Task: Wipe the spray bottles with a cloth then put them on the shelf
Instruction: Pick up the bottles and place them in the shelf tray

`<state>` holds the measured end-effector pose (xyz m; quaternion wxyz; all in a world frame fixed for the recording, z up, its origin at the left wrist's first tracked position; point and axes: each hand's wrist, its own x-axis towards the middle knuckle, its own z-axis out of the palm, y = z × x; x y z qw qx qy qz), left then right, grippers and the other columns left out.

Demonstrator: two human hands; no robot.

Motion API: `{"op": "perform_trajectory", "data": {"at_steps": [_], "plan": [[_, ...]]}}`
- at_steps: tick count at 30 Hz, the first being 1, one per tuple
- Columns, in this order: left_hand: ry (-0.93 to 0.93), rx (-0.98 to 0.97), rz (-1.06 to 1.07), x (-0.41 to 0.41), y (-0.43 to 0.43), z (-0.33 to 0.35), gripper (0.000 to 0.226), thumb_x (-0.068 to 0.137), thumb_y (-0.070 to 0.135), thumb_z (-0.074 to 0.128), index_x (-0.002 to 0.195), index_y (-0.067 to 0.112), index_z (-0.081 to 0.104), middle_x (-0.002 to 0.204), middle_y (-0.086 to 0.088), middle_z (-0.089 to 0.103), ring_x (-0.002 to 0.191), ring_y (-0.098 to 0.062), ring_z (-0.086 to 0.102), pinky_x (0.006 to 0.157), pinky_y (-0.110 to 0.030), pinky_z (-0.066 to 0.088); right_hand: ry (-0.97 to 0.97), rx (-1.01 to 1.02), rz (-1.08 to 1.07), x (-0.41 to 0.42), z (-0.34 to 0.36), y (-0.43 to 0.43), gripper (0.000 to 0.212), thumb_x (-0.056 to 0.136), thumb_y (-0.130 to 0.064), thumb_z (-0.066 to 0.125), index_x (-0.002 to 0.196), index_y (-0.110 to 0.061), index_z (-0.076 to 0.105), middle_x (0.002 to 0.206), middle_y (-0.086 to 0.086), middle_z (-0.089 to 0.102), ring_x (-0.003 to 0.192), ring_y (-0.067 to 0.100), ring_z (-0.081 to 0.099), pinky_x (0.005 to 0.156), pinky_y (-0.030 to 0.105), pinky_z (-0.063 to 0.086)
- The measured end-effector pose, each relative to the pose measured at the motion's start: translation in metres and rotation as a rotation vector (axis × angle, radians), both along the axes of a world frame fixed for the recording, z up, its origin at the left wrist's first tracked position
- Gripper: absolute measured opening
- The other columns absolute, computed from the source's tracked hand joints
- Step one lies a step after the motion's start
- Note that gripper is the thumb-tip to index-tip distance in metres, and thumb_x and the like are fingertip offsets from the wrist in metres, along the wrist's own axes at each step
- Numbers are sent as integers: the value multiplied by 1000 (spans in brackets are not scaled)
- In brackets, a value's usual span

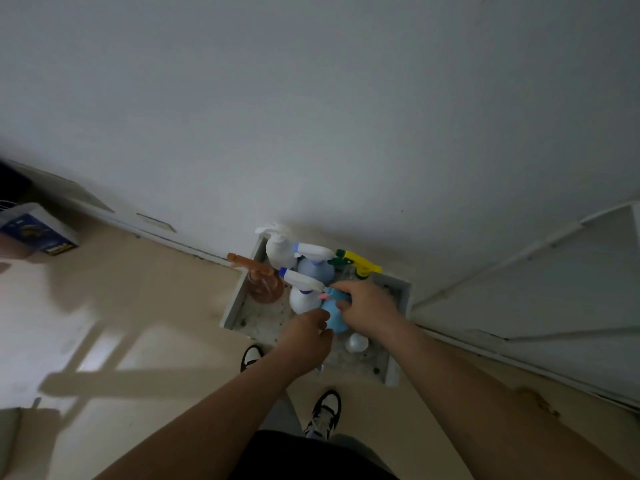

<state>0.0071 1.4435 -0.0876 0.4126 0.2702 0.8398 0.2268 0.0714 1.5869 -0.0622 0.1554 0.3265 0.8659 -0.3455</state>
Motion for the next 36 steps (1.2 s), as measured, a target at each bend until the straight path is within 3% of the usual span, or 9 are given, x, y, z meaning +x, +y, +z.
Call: {"op": "perform_trajectory", "data": {"at_steps": [8, 11, 15, 18, 21, 24, 27, 31, 36], "plan": [[49, 8, -15, 1, -7, -5, 34, 99, 26, 58, 132, 18, 62, 125, -1, 68, 111, -18, 63, 84, -19, 38, 66, 94, -72, 8, -7, -1, 41, 104, -26, 57, 145, -28, 59, 138, 7, 67, 123, 31, 62, 90, 36, 49], [71, 5, -48, 2, -6, -6, 31, 99, 25, 58, 127, 16, 65, 120, -2, 69, 109, -19, 64, 83, -22, 42, 86, 69, -57, 9, -7, -1, 42, 103, -26, 58, 145, -29, 59, 141, 4, 66, 126, 29, 61, 97, 39, 51], [80, -13, -111, 5, -10, -8, 28, 97, 21, 57, 121, 13, 69, 116, -3, 72, 105, -21, 66, 88, -28, 50, 100, -46, -98, 15, 1, 4, 53, 94, -31, 74, 145, -27, 60, 144, -1, 64, 130, 22, 60, 104, 39, 51], [115, -21, -190, 11, -11, -13, 28, 96, 23, 58, 121, 17, 69, 115, -1, 72, 106, -20, 66, 90, -29, 52, 97, -96, -172, 31, 6, 20, 56, 84, -41, 83, 136, -28, 68, 133, -5, 69, 120, 16, 65, 101, 38, 54], [137, 25, -242, 23, -6, -14, 31, 94, 33, 64, 124, 25, 67, 107, 5, 72, 99, -15, 66, 90, -28, 53, 158, 22, -299, 53, 2, 39, 24, 91, -32, 72, 114, -24, 78, 113, -1, 78, 105, 20, 72, 91, 38, 58], [195, 104, -290, 37, 4, -12, 37, 95, 41, 62, 131, 32, 62, 107, 5, 72, 101, -16, 67, 87, -25, 50, 28, 12, -316, 74, -9, 54, 50, 84, -12, 67, 133, -19, 69, 133, 7, 71, 119, 26, 67, 100, 39, 55], [237, 102, -342, 47, 17, -15, 34, 98, 43, 56, 131, 35, 60, 111, 3, 71, 105, -22, 67, 90, -33, 54, -133, -118, -222, 89, -25, 51, 60, 88, -18, 70, 147, -18, 58, 152, 8, 57, 135, 25, 57, 108, 35, 48], [247, 30, -362, 49, 31, -23, 36, 102, 42, 50, 137, 37, 57, 124, 0, 69, 115, -25, 64, 95, -36, 52, -63, -159, -240, 93, -45, 40, 39, 95, -37, 71, 132, -22, 72, 136, 2, 69, 125, 21, 65, 100, 32, 51], [248, 33, -323, 45, 30, -33, 40, 104, 37, 51, 144, 33, 53, 134, -4, 66, 122, -25, 61, 101, -35, 47, 81, -197, -316, 85, -48, 28, 36, 105, -15, 52, 137, -21, 67, 124, -5, 67, 114, 14, 63, 89, 24, 46]]}}
